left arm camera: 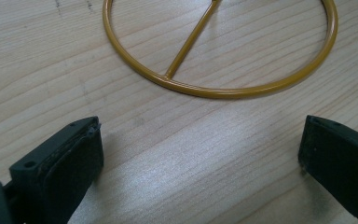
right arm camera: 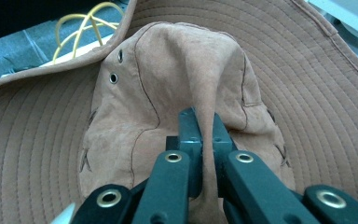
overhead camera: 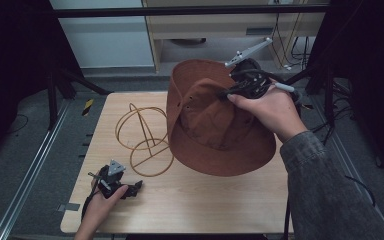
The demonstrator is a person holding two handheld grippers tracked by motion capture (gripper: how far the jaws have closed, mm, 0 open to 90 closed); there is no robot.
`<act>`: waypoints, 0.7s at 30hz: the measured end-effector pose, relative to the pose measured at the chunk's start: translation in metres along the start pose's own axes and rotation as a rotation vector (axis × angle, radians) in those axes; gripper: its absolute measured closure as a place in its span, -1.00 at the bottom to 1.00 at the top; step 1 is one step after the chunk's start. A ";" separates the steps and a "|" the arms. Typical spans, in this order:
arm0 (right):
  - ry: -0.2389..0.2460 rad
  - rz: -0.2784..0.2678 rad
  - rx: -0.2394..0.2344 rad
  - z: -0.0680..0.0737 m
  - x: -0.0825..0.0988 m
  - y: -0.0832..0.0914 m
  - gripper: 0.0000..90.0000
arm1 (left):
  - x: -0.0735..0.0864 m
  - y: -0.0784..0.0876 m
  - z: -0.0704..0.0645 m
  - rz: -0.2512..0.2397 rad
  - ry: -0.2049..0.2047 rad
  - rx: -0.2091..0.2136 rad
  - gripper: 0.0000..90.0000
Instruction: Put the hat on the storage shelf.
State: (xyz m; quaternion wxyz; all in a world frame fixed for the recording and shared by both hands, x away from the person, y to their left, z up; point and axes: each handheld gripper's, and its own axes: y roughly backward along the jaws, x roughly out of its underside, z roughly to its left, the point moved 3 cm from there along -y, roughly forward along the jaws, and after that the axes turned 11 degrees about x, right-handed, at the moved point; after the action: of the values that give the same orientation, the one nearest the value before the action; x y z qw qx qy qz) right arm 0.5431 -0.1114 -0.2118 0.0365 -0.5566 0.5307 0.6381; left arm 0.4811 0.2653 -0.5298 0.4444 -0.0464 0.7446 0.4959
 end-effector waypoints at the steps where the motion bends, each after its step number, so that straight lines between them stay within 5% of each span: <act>1: 0.001 -0.001 -0.001 0.001 -0.002 0.000 0.98 | 0.000 0.000 0.000 -0.002 0.001 -0.001 -1.00; 21: 0.023 -0.036 -0.023 0.019 -0.029 -0.001 0.98 | 0.000 0.000 0.000 -0.001 0.000 -0.002 -1.00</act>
State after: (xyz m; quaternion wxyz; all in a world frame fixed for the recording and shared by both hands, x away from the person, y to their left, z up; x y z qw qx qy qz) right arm 0.5421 -0.0820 -0.1936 0.0355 -0.5738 0.5137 0.6368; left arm 0.4810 0.2651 -0.5297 0.4448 -0.0471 0.7439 0.4965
